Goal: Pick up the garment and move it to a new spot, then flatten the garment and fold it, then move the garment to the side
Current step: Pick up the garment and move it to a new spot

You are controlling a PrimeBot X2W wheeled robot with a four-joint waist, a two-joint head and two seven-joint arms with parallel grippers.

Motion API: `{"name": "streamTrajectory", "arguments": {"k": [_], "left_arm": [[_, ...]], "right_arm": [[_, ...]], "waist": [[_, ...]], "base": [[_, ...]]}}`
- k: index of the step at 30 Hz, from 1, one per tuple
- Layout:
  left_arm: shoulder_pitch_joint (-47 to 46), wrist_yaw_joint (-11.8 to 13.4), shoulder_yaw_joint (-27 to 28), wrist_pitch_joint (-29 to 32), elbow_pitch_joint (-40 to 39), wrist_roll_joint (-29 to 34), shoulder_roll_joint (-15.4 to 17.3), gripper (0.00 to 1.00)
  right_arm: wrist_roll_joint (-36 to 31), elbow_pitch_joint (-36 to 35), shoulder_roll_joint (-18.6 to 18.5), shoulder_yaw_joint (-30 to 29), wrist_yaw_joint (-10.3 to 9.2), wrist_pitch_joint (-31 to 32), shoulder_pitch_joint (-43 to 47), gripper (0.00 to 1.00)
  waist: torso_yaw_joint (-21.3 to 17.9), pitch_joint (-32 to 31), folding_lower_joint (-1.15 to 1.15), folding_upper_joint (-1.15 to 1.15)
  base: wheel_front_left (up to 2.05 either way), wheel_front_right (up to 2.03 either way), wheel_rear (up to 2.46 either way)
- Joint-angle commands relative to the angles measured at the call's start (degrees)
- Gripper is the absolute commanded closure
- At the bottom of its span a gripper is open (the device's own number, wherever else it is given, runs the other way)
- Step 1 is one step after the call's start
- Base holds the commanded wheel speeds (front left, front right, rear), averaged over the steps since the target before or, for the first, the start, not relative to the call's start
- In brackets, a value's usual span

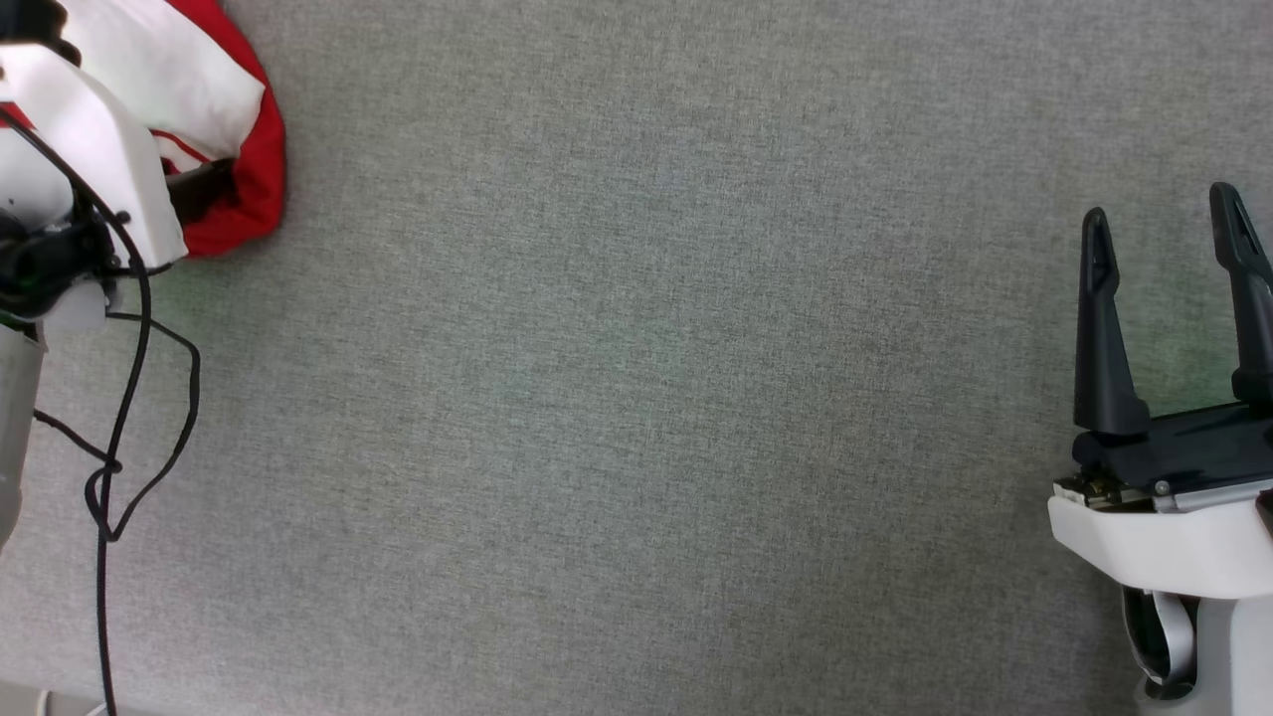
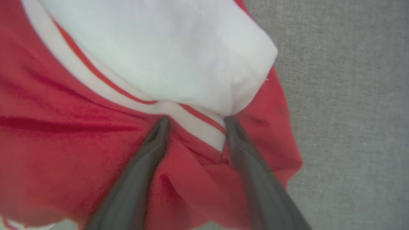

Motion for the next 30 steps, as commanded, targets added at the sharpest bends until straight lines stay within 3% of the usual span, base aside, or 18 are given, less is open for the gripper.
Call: {"name": "streamTrajectory", "arguments": {"k": [1, 8, 16, 23, 30], "left_arm": [[2.4, -0.1, -2.6, 0.1, 1.9, 0.1, -1.1, 1.0], [-2.6, -0.1, -4.3, -8.4, -1.6, 1.6, 3.4, 1.0], [-6.1, -0.1, -11.4, -15.2, -10.0, 3.4, 6.3, 1.0], [-8.8, -0.1, -18.6, -17.5, -18.5, 3.7, 5.3, 1.0], [-10.9, -0.1, -26.5, -20.5, -24.3, 4.4, -0.5, 1.0]], "right_arm": [[0.3, 0.4, 0.0, 0.0, -0.02, -0.1, -0.5, 0.0], [0.9, 1.7, 0.1, 0.7, -0.02, -0.1, 0.6, 0.0], [2.6, 3.5, 0.3, 1.4, -0.02, -0.1, 1.9, 0.0], [5.1, 4.1, 0.3, 1.5, -0.02, -0.1, 2.9, 0.0], [7.0, 4.2, 0.3, 1.3, -0.02, -0.1, 3.2, 0.0]], "waist": [[0.1, -0.7, 0.0, 0.0], [0.8, -5.1, 0.0, 0.0], [-0.1, -11.9, 0.0, 0.0], [-2.5, -15.8, 0.0, 0.0], [-7.4, -17.4, 0.0, 0.0]], "base": [[0.0, 0.0, 0.0], [0.0, 0.0, 0.0], [0.0, 0.0, 0.0], [0.0, 0.0, 0.0], [0.0, 0.0, 0.0]]}}
